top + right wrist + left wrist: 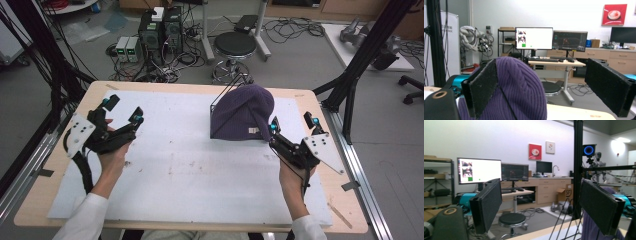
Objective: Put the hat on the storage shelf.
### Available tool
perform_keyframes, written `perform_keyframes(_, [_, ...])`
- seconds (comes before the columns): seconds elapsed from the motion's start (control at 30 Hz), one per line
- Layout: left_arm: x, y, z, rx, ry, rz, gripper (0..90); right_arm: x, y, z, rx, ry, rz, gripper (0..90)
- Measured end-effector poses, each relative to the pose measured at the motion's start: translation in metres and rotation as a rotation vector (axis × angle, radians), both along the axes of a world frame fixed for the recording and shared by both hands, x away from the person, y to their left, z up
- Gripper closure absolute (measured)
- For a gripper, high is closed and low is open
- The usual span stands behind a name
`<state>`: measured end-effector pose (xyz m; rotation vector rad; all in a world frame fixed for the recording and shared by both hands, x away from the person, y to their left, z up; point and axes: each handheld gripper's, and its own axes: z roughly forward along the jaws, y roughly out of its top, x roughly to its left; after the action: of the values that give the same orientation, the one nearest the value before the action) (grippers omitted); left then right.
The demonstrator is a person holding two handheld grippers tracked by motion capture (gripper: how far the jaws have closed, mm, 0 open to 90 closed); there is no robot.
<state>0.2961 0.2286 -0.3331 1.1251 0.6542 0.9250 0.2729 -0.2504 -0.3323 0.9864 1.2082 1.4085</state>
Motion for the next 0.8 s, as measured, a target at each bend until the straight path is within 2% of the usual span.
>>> perform_keyframes(0.03, [-0.003,0.004,-0.001,0.004,-0.004,0.008,18.4,-0.003,-0.001,-0.001,-0.016,0.018,0.000,10.6])
perform_keyframes(0.13, [-0.013,0.021,-0.007,-0.005,0.001,0.043,17.4,-0.012,-0.006,-0.007,-0.010,-0.032,-0.012,10.7])
perform_keyframes(0.17, [-0.016,0.026,-0.009,-0.008,0.003,0.051,16.7,-0.015,-0.008,-0.009,0.006,-0.024,-0.016,10.7])
perform_keyframes(0.2, [-0.021,0.033,-0.012,-0.017,0.003,0.068,16.3,-0.016,-0.011,-0.011,0.000,-0.036,-0.017,10.7])
perform_keyframes(0.3, [-0.030,0.044,-0.015,-0.032,0.004,0.086,15.8,-0.022,-0.019,-0.017,0.015,-0.030,-0.033,10.7])
perform_keyframes(0.4, [-0.041,0.056,-0.019,-0.065,0.027,0.105,15.2,-0.026,-0.027,-0.023,0.040,-0.016,-0.039,10.6])
perform_keyframes(0.47, [-0.045,0.060,-0.020,-0.080,0.031,0.107,15.2,-0.028,-0.033,-0.028,0.065,0.005,-0.004,10.6])
perform_keyframes(0.63, [-0.054,0.069,-0.024,-0.052,0.029,0.139,15.0,-0.036,-0.040,-0.044,0.063,0.016,-0.006,10.6])
perform_keyframes(0.8, [-0.057,0.080,-0.029,-0.061,0.038,0.158,15.0,-0.040,-0.047,-0.056,0.082,0.052,-0.004,10.6])
